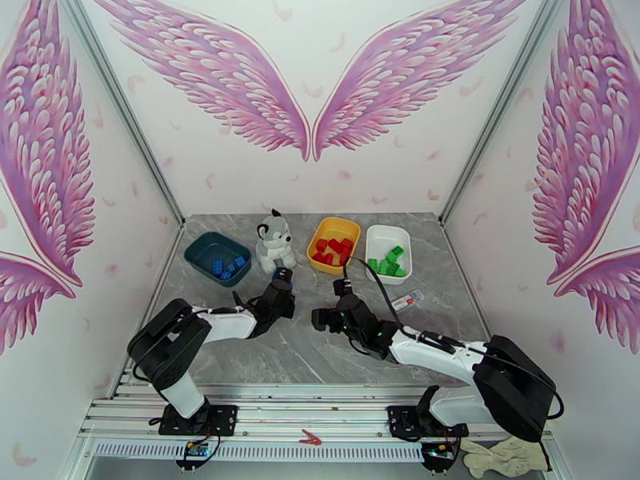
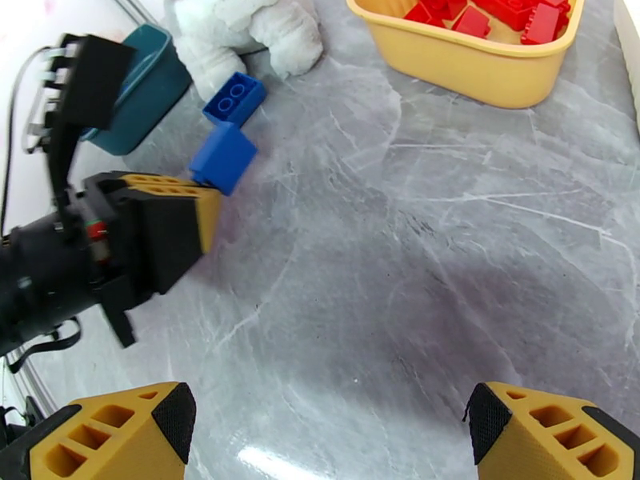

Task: Sort the legos into containers by color

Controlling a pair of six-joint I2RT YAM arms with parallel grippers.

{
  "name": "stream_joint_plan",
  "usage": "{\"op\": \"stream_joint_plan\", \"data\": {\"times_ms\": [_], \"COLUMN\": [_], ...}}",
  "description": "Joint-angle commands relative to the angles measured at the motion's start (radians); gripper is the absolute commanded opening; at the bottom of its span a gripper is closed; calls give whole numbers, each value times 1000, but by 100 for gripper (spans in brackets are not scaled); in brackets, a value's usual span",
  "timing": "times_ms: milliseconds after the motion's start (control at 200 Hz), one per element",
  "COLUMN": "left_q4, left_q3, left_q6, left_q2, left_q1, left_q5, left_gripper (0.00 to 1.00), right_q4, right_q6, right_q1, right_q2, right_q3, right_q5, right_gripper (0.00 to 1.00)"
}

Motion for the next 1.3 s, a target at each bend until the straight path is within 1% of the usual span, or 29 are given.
{"op": "stream_joint_plan", "data": {"times_ms": [0,175,300,385,470,545,600,745,780,800,820,905,935,965,1040,1125,1295], "left_q4": [-38,-123,-180,-211,-236,-242,-251,-252,-262,-268,-272,-264,-253,-246,-235,-216,-118], "left_q3": [-43,-74,-91,-94,-78,-51,-13,133,175,197,215,243,237,226,189,130,-15], "left_q6": [-7,-7,-21,-30,-44,-59,-61,-63,-65,-69,-73,-86,-88,-86,-74,-61,-36], "left_q2": [-122,-276,-382,-438,-463,-450,-417,-237,-184,-160,-139,-102,-106,-116,-150,-202,-280], "left_q1": [-2,14,50,117,231,335,396,515,532,539,546,547,538,524,482,429,312], "left_q5": [-25,-54,-101,-107,-74,-30,-15,50,56,57,63,77,73,63,22,-10,-4], "left_gripper": [12,12,14,15,16,17,17,18,20,24,30,58,64,67,71,71,72], "right_q4": [25,40,49,57,65,70,73,78,77,77,75,68,64,60,57,55,46], "right_q6": [10,16,19,22,26,28,27,28,28,26,24,18,17,14,11,9,6], "right_q1": [-5,-4,-5,-5,-4,-3,-3,-2,-2,-2,-3,-3,-3,-2,-2,-3,-4], "right_q2": [16,31,45,53,62,70,78,99,103,104,106,106,104,103,98,88,51], "right_q3": [-14,-9,-4,-1,3,8,14,30,33,35,36,36,34,32,28,18,-14], "right_q5": [-18,-43,-58,-70,-83,-91,-96,-110,-112,-114,-115,-106,-99,-93,-85,-80,-54], "right_gripper": [96,95,95,95,94,94,94,94,94,94,93,93,93,93,94,93,94]}}
